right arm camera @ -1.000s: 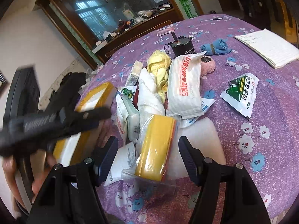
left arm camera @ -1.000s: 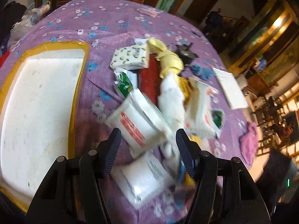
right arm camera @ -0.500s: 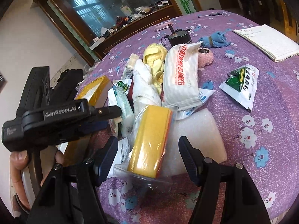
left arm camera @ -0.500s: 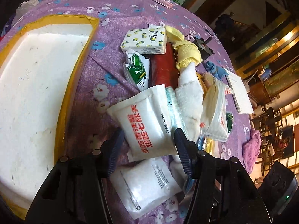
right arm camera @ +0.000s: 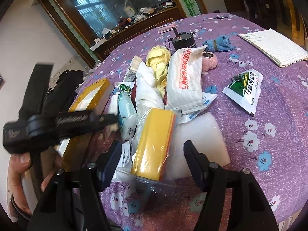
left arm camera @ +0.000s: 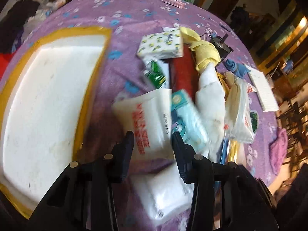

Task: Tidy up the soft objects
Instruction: 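Grasp the white red-text packet with the left tool while the right tool grasps the bagged yellow sponge, then carry both items into the yellow-rimmed foam box and open both tools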

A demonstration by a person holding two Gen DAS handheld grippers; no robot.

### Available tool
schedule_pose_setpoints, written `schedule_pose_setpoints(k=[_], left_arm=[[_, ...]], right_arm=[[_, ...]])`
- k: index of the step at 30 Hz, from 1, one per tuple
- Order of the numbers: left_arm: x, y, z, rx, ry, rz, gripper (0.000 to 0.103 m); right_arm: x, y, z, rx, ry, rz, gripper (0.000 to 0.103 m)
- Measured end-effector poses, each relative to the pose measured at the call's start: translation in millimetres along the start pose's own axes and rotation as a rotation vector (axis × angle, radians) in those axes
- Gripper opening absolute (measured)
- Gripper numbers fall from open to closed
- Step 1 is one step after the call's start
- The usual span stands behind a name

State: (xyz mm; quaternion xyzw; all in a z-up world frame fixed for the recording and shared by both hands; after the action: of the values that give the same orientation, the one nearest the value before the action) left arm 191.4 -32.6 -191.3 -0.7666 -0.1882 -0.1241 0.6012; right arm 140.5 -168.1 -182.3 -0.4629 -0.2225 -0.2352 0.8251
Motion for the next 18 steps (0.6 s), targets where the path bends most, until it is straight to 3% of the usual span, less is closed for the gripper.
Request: schedule_pose_setpoints(k=[3, 10, 14, 15, 17, 18], left_arm=[[-8.2, -4.8, -0.6, 0.006, 0.021, -0.002, 0.031], [6.9, 10.6, -10.2, 0.155, 0.168, -0.03, 0.034], [9.8, 20.4, -12.3, 0.2, 0.244, -0.029, 0.034], [10.4, 21.5, -12.3, 0.2, 0.255, -0.029, 0.031], [13.2, 21.0, -7.2, 0.226, 0.274, -0.033, 0.015], [14.1, 20.2, -5.8, 0.229, 0.276, -0.034, 0.002]], right_arm=[[-1.7, 2.9, -1.3, -0.012, 0.001, 0.006, 0.055], [-2.6, 9.0, 8.2, -0.052, -0.028, 0.02, 0.055], [-5.8, 11.1, 9.0, -0.084, -0.054, 0.024, 0.055], [-6.7, 10.7, 9.9, -0.091, -0.063, 0.025, 0.055], [-7.7, 11.5, 10.4, -0.116, -0.083, 0.028, 0.041], [-7.9, 12.0, 10.5, -0.117, -0.08, 0.029, 0.041]])
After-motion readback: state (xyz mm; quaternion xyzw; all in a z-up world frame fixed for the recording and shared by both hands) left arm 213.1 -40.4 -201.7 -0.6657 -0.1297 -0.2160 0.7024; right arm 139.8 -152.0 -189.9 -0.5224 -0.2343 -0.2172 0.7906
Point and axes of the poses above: each gripper's, at about its wrist camera, not at the fingertips, and y roughly the way its jaws point, z to its left, x to its top, the point moved 9 cm from there along y, roughly the way its jaws point, and after that the axes turned 4 degrees about y, right-handed, at the moved point
